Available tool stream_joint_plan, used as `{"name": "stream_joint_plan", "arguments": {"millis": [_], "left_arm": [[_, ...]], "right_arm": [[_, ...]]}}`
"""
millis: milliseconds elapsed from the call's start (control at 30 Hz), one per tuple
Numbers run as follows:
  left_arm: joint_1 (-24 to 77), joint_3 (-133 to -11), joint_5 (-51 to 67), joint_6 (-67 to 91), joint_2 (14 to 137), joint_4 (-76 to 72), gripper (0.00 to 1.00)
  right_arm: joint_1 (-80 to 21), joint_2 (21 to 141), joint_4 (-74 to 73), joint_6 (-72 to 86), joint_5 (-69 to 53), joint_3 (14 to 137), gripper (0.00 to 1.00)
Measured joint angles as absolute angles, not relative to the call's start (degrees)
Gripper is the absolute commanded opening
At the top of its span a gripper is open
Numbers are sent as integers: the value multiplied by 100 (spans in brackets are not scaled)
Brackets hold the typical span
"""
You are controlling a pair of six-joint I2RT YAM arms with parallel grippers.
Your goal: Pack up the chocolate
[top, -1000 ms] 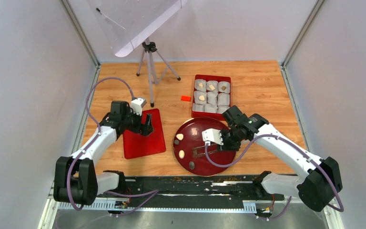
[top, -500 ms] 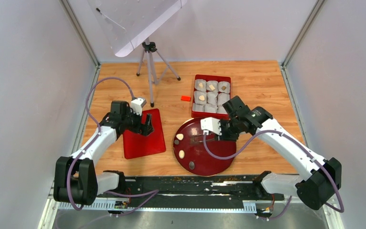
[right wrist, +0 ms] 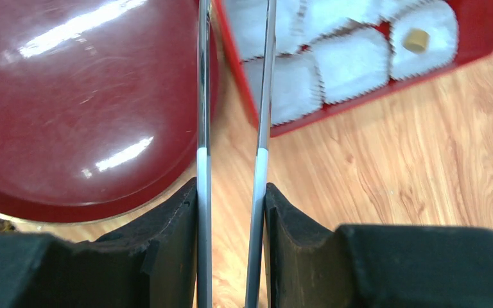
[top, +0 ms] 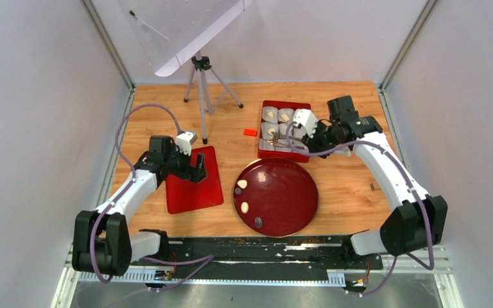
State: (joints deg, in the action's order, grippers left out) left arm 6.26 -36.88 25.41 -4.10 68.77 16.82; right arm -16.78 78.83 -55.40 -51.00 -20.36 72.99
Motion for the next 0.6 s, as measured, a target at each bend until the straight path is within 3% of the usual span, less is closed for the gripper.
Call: {"name": "stream_joint_plan", "arguments": {"millis": [233, 600], "left_arm": [[626, -3688, 2541, -397, 6877, 1662, 100], [624, -3675, 2536, -392, 6877, 1638, 100]], "right_arm": [[-1066, 8606, -5109, -4652, -1903, 7730, 4], [-1035, 9150, -4976, -4497, -1662, 7992, 5]]}}
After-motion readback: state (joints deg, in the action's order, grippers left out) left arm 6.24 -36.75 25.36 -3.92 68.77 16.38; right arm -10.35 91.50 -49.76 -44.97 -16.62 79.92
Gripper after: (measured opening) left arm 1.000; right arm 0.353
